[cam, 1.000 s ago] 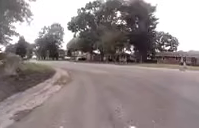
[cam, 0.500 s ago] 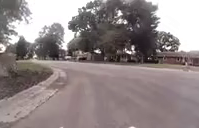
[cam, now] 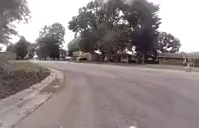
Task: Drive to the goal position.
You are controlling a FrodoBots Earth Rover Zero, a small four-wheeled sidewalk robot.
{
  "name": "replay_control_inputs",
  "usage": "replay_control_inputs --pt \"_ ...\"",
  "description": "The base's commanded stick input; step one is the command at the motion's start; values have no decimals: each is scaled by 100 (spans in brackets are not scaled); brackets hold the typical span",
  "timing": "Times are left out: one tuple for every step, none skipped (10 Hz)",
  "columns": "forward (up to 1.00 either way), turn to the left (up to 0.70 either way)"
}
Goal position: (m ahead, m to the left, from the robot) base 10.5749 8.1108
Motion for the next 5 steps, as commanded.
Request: replay_control_inputs --pt "70 0" --pt "70 0" --pt "70 0" --pt "70 0" --pt "70 0"
